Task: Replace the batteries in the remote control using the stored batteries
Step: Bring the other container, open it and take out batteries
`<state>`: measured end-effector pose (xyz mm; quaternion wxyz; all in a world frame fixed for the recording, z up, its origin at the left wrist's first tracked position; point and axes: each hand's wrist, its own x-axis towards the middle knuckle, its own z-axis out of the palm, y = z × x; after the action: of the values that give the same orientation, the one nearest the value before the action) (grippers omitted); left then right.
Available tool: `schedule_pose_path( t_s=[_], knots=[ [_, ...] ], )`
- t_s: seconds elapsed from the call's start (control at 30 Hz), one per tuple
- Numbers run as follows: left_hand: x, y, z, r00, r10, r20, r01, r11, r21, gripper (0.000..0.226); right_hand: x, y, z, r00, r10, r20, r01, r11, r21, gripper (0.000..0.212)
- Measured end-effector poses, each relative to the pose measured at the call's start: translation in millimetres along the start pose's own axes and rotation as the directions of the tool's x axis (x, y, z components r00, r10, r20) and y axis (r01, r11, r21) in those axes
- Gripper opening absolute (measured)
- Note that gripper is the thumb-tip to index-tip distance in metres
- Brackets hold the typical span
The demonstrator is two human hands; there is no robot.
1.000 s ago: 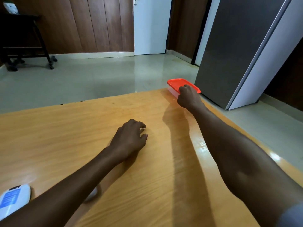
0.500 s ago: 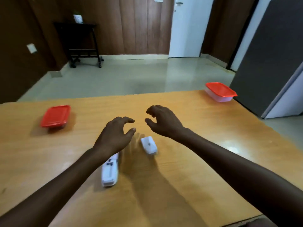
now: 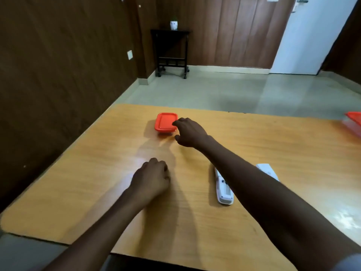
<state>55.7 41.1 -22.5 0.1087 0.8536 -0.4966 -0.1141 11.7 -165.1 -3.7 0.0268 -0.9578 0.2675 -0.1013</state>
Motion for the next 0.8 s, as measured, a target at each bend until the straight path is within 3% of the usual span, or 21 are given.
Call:
schedule_pose_path(
  t_s=[0.17, 0.27, 0.43, 0.53, 0.6, 0.67, 0.73, 0.8],
  knots=[
    [-1.4, 6.0, 2.5, 1.0, 0.02, -0.01, -0.019, 0.99, 0.14, 0.035, 24.1, -13.1, 17.4, 0.998, -0.047, -0.042, 0.039, 0.985, -0.17, 0.021],
    [0.5, 10.1, -0.3, 1.0, 0.009, 0.01, -0.011, 0.989, 0.149, 0.037, 22.3, -18.0, 23.6, 0.993, -0.077, -0.095, 0.054, 0.973, -0.226, 0.02],
    [6.9, 18.9, -9.6, 0.998, -0.025, -0.058, 0.026, 1.0, 0.016, 0.043, -12.9, -18.5, 11.2, 0.974, -0.139, -0.18, 0.093, 0.965, -0.243, 0.022],
    [14.4, 33.0, -15.4, 0.992, -0.103, -0.07, 0.086, 0.972, -0.219, 0.039, -59.4, -11.8, -11.1, 0.946, -0.171, -0.275, 0.112, 0.969, -0.218, 0.019],
    [20.2, 44.7, -17.9, 0.977, -0.214, 0.013, 0.185, 0.809, -0.558, 0.035, -98.1, -3.0, -28.5, 0.93, -0.17, -0.325, 0.106, 0.973, -0.205, 0.016],
    [22.4, 61.0, -16.3, 0.949, -0.251, 0.191, 0.285, 0.424, -0.86, 0.036, -140.4, 7.4, -44.8, 0.922, -0.147, -0.358, 0.085, 0.979, -0.184, 0.015],
    [18.7, 78.1, -14.1, 0.919, -0.166, 0.358, 0.372, 0.062, -0.926, 0.042, -180.0, 14.0, -54.9, 0.918, -0.113, -0.38, 0.063, 0.988, -0.141, 0.018],
    [13.9, 96.6, -7.7, 0.891, -0.025, 0.454, 0.444, -0.169, -0.88, 0.055, -216.2, 17.6, -58.0, 0.915, -0.083, -0.394, 0.04, 0.992, -0.116, 0.022]
  ],
)
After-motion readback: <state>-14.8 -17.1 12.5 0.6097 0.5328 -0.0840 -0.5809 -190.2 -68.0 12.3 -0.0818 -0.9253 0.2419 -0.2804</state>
